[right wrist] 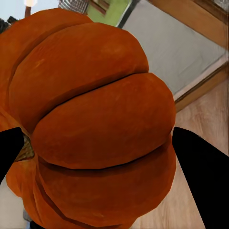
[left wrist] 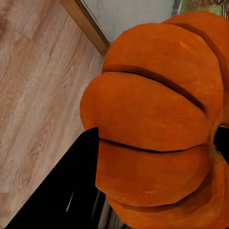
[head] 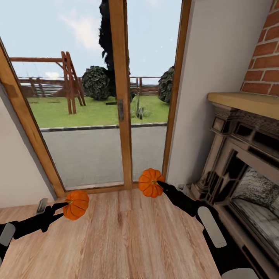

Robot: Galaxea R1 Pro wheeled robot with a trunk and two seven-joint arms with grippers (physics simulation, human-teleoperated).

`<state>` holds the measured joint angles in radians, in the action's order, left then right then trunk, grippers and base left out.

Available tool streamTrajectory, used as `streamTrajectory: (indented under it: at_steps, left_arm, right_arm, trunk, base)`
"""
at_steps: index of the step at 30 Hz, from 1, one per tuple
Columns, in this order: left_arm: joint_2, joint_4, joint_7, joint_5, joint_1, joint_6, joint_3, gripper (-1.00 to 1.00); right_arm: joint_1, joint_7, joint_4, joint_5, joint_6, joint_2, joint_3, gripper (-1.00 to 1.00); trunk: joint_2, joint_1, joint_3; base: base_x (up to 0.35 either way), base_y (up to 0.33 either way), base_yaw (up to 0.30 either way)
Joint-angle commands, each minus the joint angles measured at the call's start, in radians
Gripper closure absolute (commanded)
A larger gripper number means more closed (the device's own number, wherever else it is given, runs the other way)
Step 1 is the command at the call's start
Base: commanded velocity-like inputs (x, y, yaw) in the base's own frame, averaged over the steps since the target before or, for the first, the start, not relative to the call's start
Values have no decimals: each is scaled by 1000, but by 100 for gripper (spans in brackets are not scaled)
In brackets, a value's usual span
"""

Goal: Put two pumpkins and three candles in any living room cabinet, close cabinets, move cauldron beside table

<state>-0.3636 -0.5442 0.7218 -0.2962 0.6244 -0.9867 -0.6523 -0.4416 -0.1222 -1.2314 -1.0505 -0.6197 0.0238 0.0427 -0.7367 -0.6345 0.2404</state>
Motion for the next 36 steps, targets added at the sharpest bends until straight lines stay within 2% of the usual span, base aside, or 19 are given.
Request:
streamTrajectory:
  at_steps: [1,12,23,36]
  left_arm:
    - [0,0,-4,-1,0,0,0,100]
    - [0,0,-3,-1,0,0,0,100]
    - [0,0,-4,0,0,0,0,100]
    - [0,0,-4,-1,0,1,0,100]
  right_arm:
    - [0,4,0,-3,0,0,0,100]
    - [0,4,0,-3,2,0,0,100]
    - [0,4,11,-3,21,-1,0,100]
    - [0,4,15,-3,23,-1,0,100]
  trunk:
    - [0,0,0]
    - [0,0,0]
    - [0,0,0]
    - [0,0,0]
  base:
    - [-178,224,-281]
    - [-145,200,-282]
    - [-29,18,-282]
    - [-121,86,-282]
